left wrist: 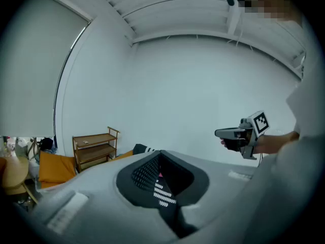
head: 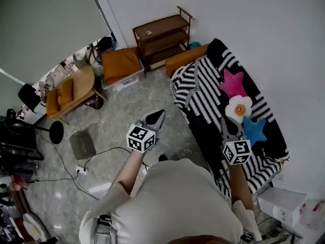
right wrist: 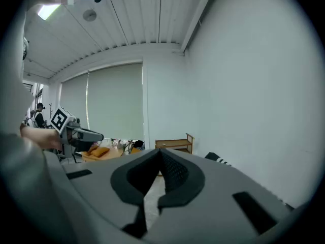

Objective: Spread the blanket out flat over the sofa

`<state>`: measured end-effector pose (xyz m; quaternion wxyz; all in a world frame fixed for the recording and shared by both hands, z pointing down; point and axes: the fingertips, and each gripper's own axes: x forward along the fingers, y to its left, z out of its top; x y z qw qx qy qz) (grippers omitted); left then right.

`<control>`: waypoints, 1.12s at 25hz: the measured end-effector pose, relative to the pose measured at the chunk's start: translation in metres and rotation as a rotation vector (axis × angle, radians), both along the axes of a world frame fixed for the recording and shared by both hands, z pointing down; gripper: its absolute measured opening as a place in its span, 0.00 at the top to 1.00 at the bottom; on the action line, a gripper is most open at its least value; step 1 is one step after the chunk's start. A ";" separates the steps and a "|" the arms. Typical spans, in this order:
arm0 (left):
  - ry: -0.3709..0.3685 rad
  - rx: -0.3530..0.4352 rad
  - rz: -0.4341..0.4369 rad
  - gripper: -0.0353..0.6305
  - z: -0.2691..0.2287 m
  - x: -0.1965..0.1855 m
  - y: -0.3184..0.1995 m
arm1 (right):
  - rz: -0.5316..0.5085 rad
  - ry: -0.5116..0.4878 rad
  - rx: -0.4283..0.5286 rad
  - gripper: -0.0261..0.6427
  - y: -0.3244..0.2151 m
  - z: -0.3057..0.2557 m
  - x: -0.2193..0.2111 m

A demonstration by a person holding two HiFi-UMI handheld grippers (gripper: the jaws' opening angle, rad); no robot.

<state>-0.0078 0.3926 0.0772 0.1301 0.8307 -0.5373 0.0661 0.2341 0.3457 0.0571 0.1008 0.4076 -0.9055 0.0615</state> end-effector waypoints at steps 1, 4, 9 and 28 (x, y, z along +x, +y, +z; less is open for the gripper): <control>0.001 0.000 0.000 0.92 0.000 0.001 0.000 | 0.000 0.000 0.000 0.96 0.000 0.000 0.001; 0.004 0.002 0.002 0.92 0.000 0.005 0.000 | -0.001 0.001 0.001 0.96 0.000 -0.001 0.003; 0.003 0.002 0.003 0.92 0.000 0.007 0.001 | -0.002 -0.001 0.005 0.96 0.001 -0.001 0.003; -0.018 0.019 0.001 0.80 0.000 0.004 0.009 | 0.007 -0.012 -0.014 0.95 0.013 0.004 -0.005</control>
